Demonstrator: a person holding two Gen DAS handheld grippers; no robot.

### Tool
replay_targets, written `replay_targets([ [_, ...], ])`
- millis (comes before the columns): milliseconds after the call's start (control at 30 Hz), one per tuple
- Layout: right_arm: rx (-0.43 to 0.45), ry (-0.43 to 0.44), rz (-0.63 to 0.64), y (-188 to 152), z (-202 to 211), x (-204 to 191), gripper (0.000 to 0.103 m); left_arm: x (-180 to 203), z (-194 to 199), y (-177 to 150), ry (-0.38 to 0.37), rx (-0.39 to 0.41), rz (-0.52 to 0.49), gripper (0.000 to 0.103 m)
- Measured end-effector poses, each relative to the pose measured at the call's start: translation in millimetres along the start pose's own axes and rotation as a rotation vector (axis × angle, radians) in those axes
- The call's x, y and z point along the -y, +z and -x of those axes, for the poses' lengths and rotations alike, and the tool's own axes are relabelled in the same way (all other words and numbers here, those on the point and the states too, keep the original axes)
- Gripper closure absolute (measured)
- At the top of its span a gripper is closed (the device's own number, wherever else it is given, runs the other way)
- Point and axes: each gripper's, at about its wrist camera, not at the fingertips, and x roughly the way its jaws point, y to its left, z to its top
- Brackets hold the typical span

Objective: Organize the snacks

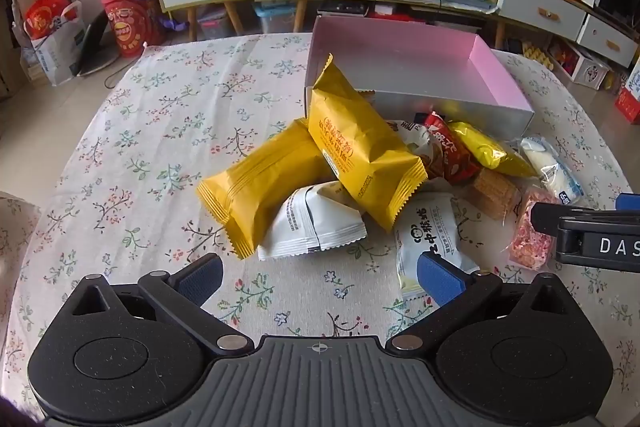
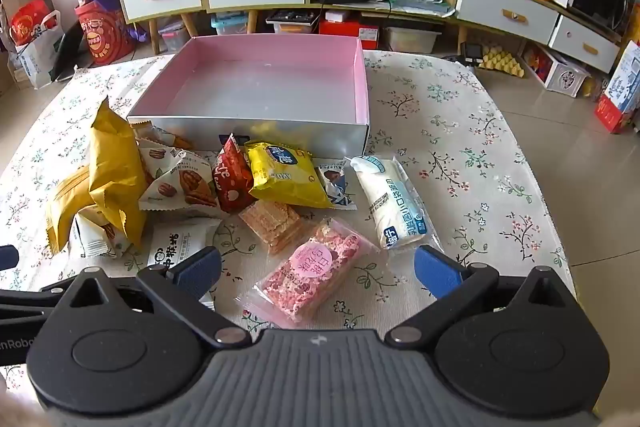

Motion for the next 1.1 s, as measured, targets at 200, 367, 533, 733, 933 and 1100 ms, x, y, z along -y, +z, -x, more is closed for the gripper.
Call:
replay_targets([
  [200,-0.002,0.000,0.001,-0.8,-0.6,-0.3,0.000,1.8,-1.0,1.1,0.005,0.005,0.001,0.000],
  [367,-0.002,-0.001,0.000,-0.7,-0.8,0.4,0.000,-2.2,0.2,-3.1,-0.005,0.001,0.008,0.000],
  [533,-0.003,-0.004,-0.001,-0.2,-1.6,1.0,0.000,-3.3,-1.6,1.7,-0.002,-0.003,0.020,0.000],
  [733,0.003,-0.010,-0.017,-2.0,-0.5,2.5,0.000,-5.7,-0.3,4.6,0.001,0.004,0.030,0.000],
  [933,-0.006,-0.010,-0.009,1.3,-2.5,0.4,0.000,-8.4,-1.2,5.3,0.004,0.000,0.037,0.000],
  [1100,-0.010,-0.017,0.000,1.8,-3.1,-2.4,0.000,-10.8,-0.7,5.3,0.000,0.002,0.041,0.000],
])
